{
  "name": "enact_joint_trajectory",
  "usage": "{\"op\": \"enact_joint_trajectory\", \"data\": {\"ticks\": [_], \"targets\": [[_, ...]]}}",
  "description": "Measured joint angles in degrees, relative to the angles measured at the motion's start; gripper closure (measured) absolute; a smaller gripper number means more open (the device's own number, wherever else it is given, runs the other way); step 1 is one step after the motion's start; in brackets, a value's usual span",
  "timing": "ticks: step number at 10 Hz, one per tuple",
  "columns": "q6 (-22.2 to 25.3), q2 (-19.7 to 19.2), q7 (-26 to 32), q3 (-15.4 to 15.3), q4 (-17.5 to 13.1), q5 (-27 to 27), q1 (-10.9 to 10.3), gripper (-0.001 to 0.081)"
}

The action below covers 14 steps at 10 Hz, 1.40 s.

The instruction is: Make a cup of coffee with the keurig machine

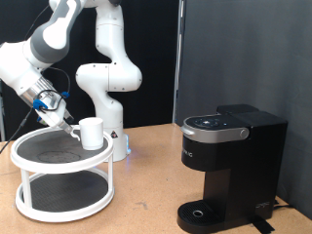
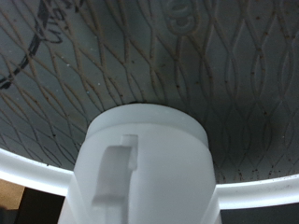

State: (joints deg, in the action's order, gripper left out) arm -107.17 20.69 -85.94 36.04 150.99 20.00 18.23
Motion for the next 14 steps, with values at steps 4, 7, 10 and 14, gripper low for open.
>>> {"op": "enact_joint_trajectory", "data": {"ticks": [4,7,10,14], "targets": [[-0.26,-0.05,0.06,-0.01,0.5,0.27,-0.02,0.0241],[-0.81,-0.05,0.06,-0.03,0.74,0.44,-0.05,0.0575],[-1.46,-0.08,0.06,-0.05,0.95,0.52,-0.07,0.0784],[-1.07,-0.07,-0.73,-0.05,0.52,0.52,-0.02,0.0799]]}}
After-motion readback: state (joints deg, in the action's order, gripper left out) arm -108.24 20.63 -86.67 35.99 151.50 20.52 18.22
